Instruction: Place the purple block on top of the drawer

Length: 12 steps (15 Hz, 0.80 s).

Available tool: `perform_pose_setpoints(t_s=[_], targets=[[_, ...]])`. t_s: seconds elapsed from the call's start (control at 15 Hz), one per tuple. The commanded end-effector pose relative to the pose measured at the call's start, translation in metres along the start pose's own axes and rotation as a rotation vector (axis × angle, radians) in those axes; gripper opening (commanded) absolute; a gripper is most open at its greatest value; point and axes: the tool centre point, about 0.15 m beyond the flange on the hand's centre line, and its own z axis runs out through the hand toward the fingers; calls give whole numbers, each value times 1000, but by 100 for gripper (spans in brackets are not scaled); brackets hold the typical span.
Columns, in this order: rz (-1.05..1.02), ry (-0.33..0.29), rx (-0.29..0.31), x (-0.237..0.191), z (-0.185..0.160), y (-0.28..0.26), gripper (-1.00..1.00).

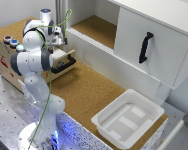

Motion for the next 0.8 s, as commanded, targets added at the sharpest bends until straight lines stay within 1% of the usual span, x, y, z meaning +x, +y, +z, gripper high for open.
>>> perform_pose_setpoints(t_s=[0.0, 0.07, 0.13, 0.4, 0.53, 0.6, 0.67, 0.73], targets=[[-170, -89, 14, 75, -29, -20, -100], [-221, -101, 44, 82, -29, -26, -100], [-292, -130, 71, 91, -27, -36, -100], [-479, -286, 62, 106, -4, -67, -100], [-490, -313, 59, 108, 1, -63, -100], [-461, -312, 61, 109, 0, -55, -100], [-444, -304, 65, 109, -3, -51, 100], [-438, -272, 66, 106, -12, -50, 100]])
